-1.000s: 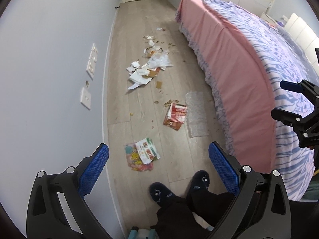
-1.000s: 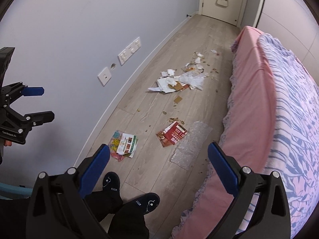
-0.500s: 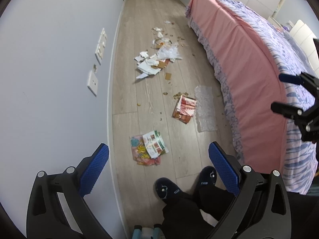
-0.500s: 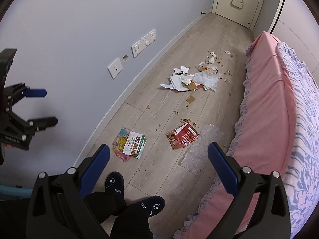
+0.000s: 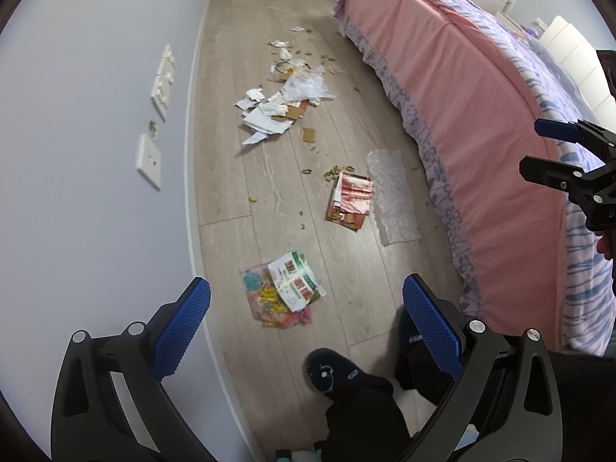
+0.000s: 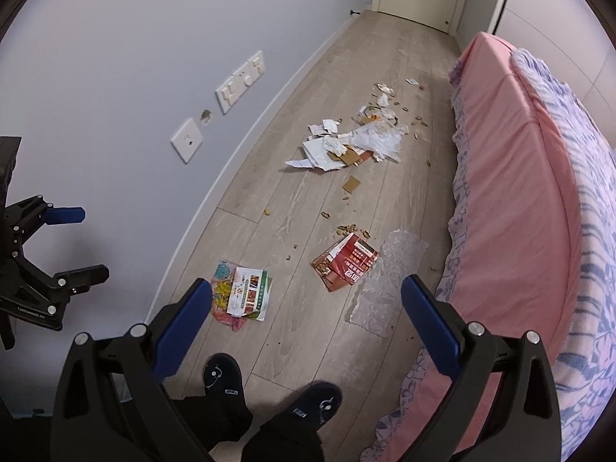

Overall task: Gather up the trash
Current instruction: 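Turn both open tools toward the red snack box on the floor, then lower the right tool over the red snack box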

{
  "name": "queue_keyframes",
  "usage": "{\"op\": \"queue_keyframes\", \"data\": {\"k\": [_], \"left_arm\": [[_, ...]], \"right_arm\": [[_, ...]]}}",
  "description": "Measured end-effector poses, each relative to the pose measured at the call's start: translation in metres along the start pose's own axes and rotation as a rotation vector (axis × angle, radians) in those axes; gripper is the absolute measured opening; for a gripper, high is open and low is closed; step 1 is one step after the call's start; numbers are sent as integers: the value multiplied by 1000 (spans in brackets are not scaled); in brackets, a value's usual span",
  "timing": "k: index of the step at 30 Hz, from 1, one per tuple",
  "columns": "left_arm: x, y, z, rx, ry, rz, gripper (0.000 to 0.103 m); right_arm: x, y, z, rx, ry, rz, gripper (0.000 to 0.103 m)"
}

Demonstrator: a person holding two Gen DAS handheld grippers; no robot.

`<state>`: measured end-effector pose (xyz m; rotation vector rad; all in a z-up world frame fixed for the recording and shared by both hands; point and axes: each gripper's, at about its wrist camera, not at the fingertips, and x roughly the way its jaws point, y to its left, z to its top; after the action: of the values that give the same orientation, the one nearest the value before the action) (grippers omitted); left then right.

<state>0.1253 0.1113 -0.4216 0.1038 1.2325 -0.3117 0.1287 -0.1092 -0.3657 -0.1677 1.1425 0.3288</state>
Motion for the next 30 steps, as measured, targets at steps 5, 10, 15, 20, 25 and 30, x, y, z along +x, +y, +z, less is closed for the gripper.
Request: {"op": "queue_keyframes", "data": {"k": [5,10,15,20,25,30], "left_arm": [[28,-19,24,35,-12,-16,97],[62,-45,51,49,-22,-32,97],[103,-73,76,62,-24,-37,97],[153,-92,91,58,-24,-82,97],[219,-100,92,98,2,-90,97],[296,-89,88,114,12,-109,97]], "right_arm": [[19,-31,-2,28,-6,-9,96],[47,-71,-3,66,-16,-2,96],[81,-111,-6,83,-7,11,96],[119,-143,-7,98,-8,50,96],[182,-153,-19,89,-7,81,96],[251,-157,-33,98,-7,89,96]]}}
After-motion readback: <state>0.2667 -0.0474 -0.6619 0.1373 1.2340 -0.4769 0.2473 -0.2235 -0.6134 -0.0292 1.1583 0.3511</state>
